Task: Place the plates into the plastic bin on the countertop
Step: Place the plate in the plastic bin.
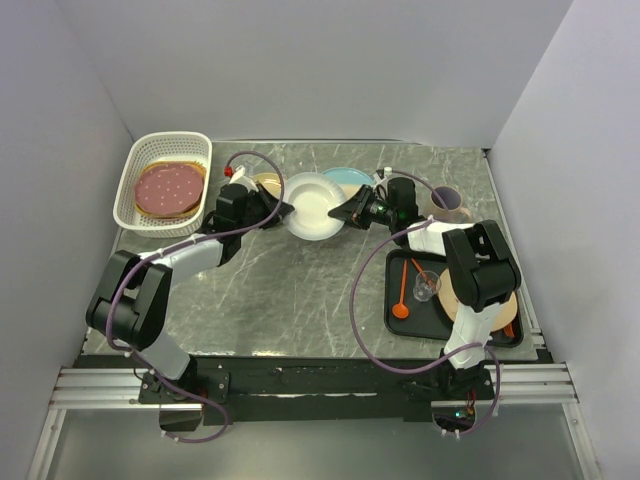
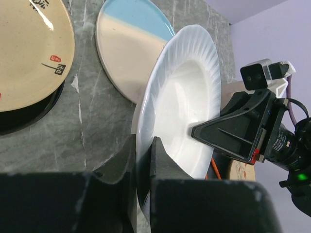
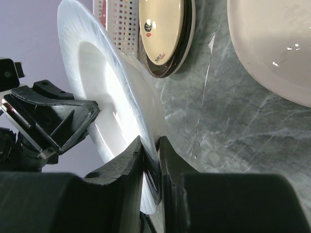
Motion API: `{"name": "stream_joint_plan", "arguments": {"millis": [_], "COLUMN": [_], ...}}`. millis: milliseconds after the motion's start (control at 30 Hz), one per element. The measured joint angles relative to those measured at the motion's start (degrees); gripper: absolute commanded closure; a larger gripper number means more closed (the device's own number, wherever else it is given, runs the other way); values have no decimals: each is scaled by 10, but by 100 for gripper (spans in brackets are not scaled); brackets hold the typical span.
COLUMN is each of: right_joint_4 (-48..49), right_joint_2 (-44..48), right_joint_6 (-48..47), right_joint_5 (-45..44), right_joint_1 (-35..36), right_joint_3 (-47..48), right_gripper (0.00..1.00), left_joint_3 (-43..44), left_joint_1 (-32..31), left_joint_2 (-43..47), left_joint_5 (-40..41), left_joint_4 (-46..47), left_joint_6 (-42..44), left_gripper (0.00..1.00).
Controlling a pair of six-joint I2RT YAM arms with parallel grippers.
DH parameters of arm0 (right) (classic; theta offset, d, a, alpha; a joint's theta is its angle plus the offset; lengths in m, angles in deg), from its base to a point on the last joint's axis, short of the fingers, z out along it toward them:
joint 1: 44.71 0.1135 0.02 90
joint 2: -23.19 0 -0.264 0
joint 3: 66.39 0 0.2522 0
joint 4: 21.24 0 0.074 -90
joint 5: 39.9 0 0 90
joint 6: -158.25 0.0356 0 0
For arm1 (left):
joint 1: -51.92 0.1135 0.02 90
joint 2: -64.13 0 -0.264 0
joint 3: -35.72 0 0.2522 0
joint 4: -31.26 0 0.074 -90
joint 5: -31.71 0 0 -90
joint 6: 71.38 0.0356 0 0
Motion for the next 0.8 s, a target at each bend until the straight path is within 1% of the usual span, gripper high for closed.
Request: {"name": "stream_joint_plan", "arguments": {"millis": [100,133,200,300,333,433,467,533,567,667,700,733,800], "right_joint_4": [1,1,4,6,6,3,3,3,4,3,0,-6,-21], "right_joint_2": [0,0,0,0,0,0,0,0,0,0,2,4,11], "right_joint_6": [1,1,2,3,3,2,1,0,-2,-9,-13,-19,-31], "right_joint_5": [1,2,3,6,7,11,13,14,14,12,11,9,3], "right_joint_1": [0,0,0,0,0,3,3,4,4,7,7,7,7], "right_joint_3": [0,0,0,0,0,0,0,0,0,0,0,0,0], "right_gripper": [91,86,83,72,63,50,41,34,26,14,6,2,0], "left_joint_3": [0,0,0,0,0,0,0,-1,-2,-6,-8,-9,-11], "left_joint_1": [0,0,0,-1,-1,-5,-7,-8,-9,-9,-10,-10,-10], "left_joint_2": [1,1,3,8,10,13,13,13,13,13,13,13,13], "left_joint_5": [1,2,3,5,6,13,14,16,17,18,19,19,19], "left_joint_4": [-1,-1,-3,-7,-9,-12,-14,-17,-20,-28,-30,-35,-43], "left_joint_6": [0,0,0,1,1,17,21,30,35,47,47,49,52], "left_gripper": [99,99,99,99,99,99,99,99,99,99,99,99,99]}}
